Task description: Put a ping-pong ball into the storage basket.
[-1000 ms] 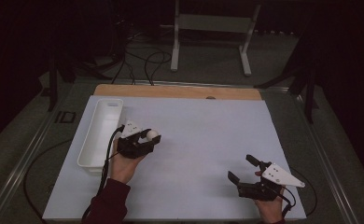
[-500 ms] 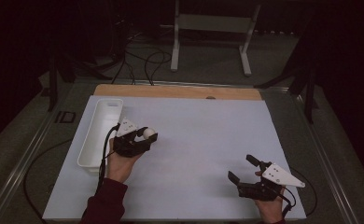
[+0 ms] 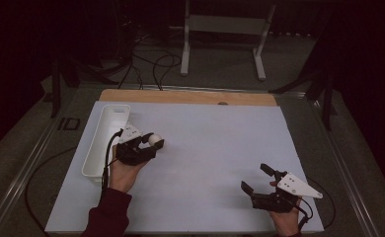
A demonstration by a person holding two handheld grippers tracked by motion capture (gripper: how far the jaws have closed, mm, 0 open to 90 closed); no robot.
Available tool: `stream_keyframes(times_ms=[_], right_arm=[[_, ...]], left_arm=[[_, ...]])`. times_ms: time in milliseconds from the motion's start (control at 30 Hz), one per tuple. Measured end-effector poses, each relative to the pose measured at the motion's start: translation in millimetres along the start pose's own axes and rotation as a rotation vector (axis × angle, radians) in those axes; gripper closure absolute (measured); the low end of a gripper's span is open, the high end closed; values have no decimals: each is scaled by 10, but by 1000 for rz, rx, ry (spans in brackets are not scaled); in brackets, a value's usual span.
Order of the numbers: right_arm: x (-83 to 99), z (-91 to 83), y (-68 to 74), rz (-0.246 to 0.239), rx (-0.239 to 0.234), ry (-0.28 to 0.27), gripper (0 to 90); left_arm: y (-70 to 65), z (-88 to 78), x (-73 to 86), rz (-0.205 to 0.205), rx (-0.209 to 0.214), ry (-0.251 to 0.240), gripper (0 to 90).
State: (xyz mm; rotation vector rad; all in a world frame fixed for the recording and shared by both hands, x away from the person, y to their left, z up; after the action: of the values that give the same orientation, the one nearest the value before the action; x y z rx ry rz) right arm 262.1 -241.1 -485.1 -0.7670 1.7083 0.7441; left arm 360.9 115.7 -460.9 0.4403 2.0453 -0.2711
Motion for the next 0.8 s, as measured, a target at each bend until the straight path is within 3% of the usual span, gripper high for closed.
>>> stream_keyframes(times_ms=[800], right_arm=[[7, 9, 3, 2, -2, 3, 74]], left_arm=[[55, -84, -19, 40, 34, -14, 510]])
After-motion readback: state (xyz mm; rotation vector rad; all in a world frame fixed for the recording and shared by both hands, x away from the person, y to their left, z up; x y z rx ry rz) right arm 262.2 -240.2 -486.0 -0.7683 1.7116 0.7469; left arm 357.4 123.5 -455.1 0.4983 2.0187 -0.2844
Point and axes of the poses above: each handheld gripper's, and its own axes: z roughly forward along the jaws, x roughly out of its underside, y roughly to its left, the point moved 6 cm from there along z, roughly forward along the jaws, and after that the axes turned 14 degrees about -x, right-handed, at the moved point
